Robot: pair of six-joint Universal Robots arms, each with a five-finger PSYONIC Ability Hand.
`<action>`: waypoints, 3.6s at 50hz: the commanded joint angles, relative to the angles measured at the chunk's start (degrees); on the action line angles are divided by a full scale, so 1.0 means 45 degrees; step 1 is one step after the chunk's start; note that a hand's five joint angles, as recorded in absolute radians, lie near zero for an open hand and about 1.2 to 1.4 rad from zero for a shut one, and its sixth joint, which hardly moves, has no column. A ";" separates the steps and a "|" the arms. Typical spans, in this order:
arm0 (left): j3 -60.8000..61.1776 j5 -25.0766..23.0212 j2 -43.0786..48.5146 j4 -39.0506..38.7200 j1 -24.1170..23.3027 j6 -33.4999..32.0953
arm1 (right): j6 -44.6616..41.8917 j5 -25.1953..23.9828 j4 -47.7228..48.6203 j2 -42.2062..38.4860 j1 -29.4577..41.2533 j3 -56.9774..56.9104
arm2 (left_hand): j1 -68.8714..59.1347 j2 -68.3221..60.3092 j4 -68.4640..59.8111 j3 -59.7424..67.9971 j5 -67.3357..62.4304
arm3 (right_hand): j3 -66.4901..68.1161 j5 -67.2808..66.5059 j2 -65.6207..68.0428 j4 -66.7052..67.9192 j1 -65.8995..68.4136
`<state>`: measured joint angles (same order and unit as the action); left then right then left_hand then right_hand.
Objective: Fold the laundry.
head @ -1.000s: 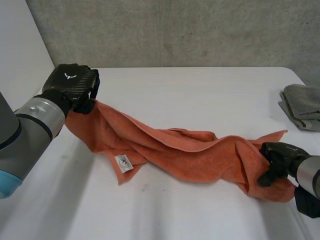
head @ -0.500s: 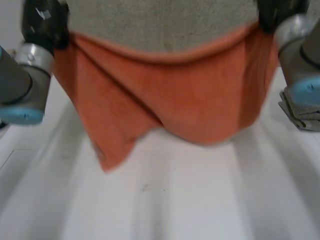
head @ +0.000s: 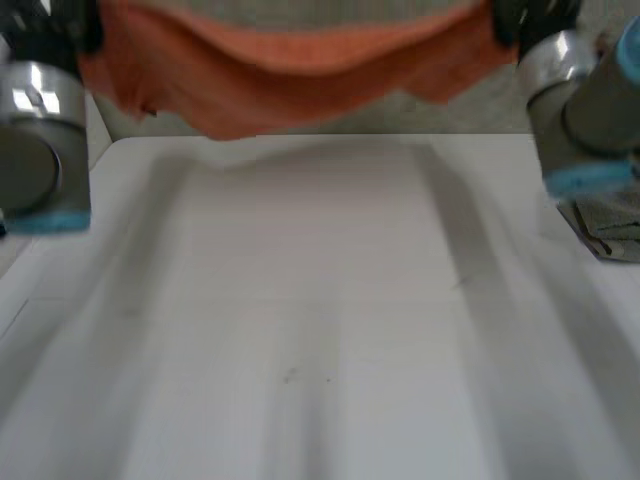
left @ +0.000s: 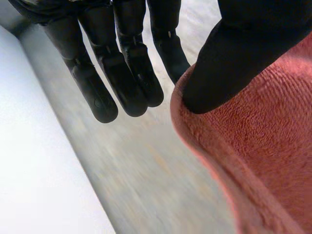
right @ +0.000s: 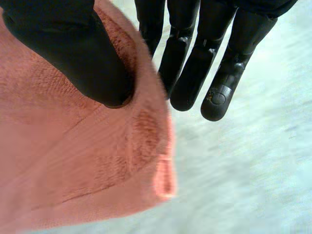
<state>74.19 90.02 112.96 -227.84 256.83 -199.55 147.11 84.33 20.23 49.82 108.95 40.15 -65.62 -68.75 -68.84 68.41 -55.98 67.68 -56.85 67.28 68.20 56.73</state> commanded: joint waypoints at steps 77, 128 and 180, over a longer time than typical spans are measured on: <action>-0.0062 -0.0455 0.6110 -0.0772 -0.1349 -0.7491 | -0.4258 0.2099 -0.2640 -0.3399 -0.0149 0.1738 | 1.2361 1.3055 1.3076 -1.2979 1.2440 | -1.2817 1.2633 -1.2729 -1.2932 -1.0385; 0.4745 -0.1509 -0.0825 0.6861 -0.1175 0.1493 | -0.0502 0.0225 -0.3383 0.1194 -0.4211 0.9651 | 1.2275 1.2970 1.2991 -1.2894 1.2355 | 0.2738 -0.2923 0.2827 0.2623 0.5171; 0.4472 -0.1411 -0.1258 0.7583 -0.1074 0.1493 | 0.3263 -0.1044 -0.4063 -0.0543 0.4305 0.4807 | 1.2313 1.3008 1.3028 -1.2931 1.2393 | -1.2817 1.2633 -1.2729 -1.2932 -1.0385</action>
<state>95.09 84.15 103.34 -193.74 256.49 -192.66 150.26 74.39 10.93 41.99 134.18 57.80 -10.73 -11.54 -11.47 11.99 -2.53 12.03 -3.34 12.52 13.33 11.43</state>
